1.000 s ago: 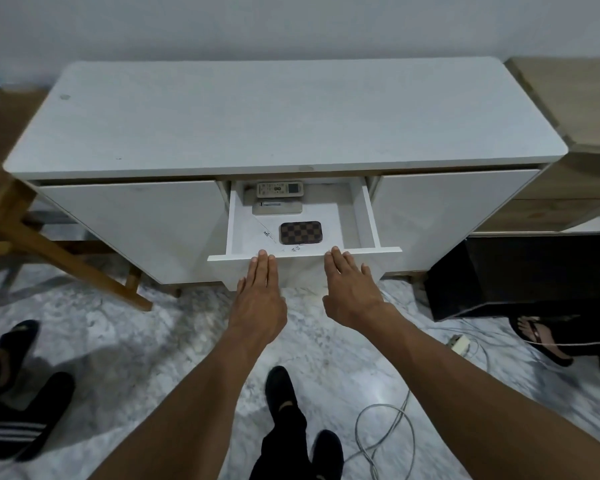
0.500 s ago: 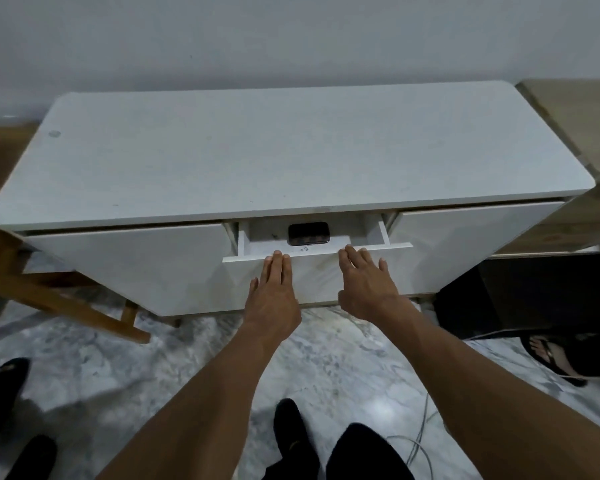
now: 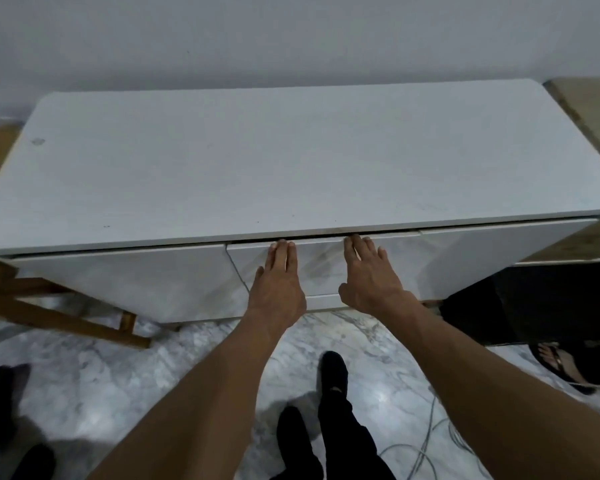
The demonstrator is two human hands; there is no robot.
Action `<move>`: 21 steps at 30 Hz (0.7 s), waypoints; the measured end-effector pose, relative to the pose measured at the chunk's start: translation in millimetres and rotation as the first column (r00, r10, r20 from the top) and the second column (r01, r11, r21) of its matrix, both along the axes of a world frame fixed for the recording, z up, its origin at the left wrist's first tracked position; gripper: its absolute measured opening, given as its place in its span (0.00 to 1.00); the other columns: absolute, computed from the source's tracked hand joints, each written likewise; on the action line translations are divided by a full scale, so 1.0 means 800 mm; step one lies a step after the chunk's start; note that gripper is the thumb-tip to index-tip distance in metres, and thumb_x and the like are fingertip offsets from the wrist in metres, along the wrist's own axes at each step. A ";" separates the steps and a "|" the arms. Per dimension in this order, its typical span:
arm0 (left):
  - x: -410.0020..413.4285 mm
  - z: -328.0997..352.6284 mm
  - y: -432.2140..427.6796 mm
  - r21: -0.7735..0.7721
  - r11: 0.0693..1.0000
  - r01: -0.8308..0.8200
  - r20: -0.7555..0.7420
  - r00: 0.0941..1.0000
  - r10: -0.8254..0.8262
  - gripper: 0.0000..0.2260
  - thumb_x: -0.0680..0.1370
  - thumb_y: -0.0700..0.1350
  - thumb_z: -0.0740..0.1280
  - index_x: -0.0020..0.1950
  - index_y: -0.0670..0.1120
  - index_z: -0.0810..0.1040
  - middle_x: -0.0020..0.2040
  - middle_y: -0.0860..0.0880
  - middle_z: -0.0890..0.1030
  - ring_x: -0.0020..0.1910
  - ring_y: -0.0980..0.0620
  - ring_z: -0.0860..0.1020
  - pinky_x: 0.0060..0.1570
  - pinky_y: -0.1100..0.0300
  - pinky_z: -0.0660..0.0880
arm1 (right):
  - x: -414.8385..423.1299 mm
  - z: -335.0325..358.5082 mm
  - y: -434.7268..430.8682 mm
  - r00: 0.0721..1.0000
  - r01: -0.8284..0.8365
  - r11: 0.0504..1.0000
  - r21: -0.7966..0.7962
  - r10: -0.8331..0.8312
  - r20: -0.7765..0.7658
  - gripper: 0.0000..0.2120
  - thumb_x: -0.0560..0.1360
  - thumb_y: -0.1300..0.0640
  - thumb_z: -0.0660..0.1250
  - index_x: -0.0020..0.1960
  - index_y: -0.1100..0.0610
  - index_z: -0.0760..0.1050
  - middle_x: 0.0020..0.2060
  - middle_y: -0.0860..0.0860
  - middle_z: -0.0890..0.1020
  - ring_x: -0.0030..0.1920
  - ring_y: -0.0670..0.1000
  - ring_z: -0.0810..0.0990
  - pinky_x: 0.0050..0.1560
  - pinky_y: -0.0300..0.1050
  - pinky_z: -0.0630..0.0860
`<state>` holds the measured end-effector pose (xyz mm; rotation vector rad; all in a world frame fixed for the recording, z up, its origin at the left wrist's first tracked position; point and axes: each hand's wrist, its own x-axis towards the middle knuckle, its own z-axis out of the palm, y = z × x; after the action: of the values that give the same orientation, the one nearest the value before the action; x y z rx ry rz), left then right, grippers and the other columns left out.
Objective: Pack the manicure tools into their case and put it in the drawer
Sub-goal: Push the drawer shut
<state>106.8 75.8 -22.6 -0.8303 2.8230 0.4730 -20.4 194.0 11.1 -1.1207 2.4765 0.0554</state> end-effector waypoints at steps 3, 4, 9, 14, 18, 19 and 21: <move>-0.006 -0.001 -0.006 -0.011 1.000 0.005 -0.003 1.000 -0.005 0.38 0.78 0.45 0.61 0.79 0.39 0.39 0.79 0.44 0.43 0.79 0.45 0.43 0.74 0.50 0.60 | -0.007 -0.002 -0.006 1.000 -0.003 0.999 -0.037 0.003 0.000 0.42 0.73 0.54 0.63 0.78 0.62 0.42 0.78 0.57 0.49 0.78 0.59 0.46 0.77 0.56 0.47; -0.007 -0.002 -0.005 -0.016 1.000 0.005 -0.009 1.000 -0.005 0.38 0.78 0.45 0.61 0.79 0.39 0.39 0.79 0.43 0.43 0.79 0.45 0.43 0.74 0.51 0.61 | -0.009 -0.003 -0.007 1.000 -0.006 0.999 -0.045 0.006 0.002 0.42 0.73 0.54 0.63 0.78 0.63 0.43 0.78 0.57 0.49 0.78 0.59 0.47 0.77 0.56 0.47; -0.007 -0.007 0.000 -0.022 1.000 -0.004 -0.016 1.000 0.004 0.38 0.77 0.44 0.61 0.78 0.38 0.38 0.79 0.42 0.42 0.79 0.44 0.42 0.72 0.54 0.63 | -0.010 -0.008 -0.002 1.000 -0.017 0.997 -0.074 0.017 0.006 0.43 0.72 0.55 0.64 0.78 0.63 0.42 0.78 0.57 0.49 0.78 0.59 0.46 0.77 0.57 0.47; -0.009 -0.004 0.000 0.022 1.000 -0.012 -0.017 1.000 0.013 0.39 0.77 0.43 0.61 0.78 0.39 0.39 0.79 0.44 0.42 0.79 0.45 0.41 0.71 0.55 0.65 | -0.013 -0.003 -0.002 0.998 -0.045 0.998 -0.043 0.047 0.034 0.44 0.73 0.54 0.64 0.78 0.62 0.41 0.78 0.57 0.47 0.78 0.59 0.45 0.77 0.57 0.48; -0.007 0.013 -0.007 0.112 0.994 0.000 -0.004 1.000 0.000 0.36 0.78 0.42 0.61 0.80 0.42 0.43 0.80 0.45 0.42 0.79 0.45 0.43 0.74 0.50 0.59 | -0.021 0.022 -0.001 0.993 -0.034 0.999 0.020 0.031 0.114 0.41 0.75 0.53 0.64 0.78 0.60 0.44 0.79 0.55 0.49 0.78 0.60 0.52 0.74 0.62 0.55; -0.006 0.018 -0.013 0.132 0.991 -0.007 -0.029 1.000 0.010 0.34 0.79 0.42 0.60 0.80 0.43 0.45 0.80 0.45 0.44 0.79 0.44 0.46 0.74 0.49 0.58 | -0.023 0.029 0.001 0.992 -0.037 0.999 0.027 0.034 0.120 0.39 0.75 0.53 0.64 0.78 0.60 0.46 0.79 0.54 0.51 0.77 0.60 0.56 0.74 0.62 0.59; 0.007 0.028 -0.015 0.116 0.993 -0.015 -0.062 0.998 0.023 0.32 0.79 0.43 0.60 0.80 0.45 0.50 0.79 0.44 0.50 0.76 0.43 0.58 0.71 0.50 0.63 | -0.025 0.055 0.005 0.990 -0.039 0.999 0.000 0.039 0.135 0.34 0.76 0.50 0.64 0.77 0.57 0.55 0.77 0.55 0.60 0.74 0.59 0.64 0.71 0.58 0.66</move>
<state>112.4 63.6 -0.4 -0.8342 2.8152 0.6699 -40.8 197.7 55.1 -1.1336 2.3346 -0.0062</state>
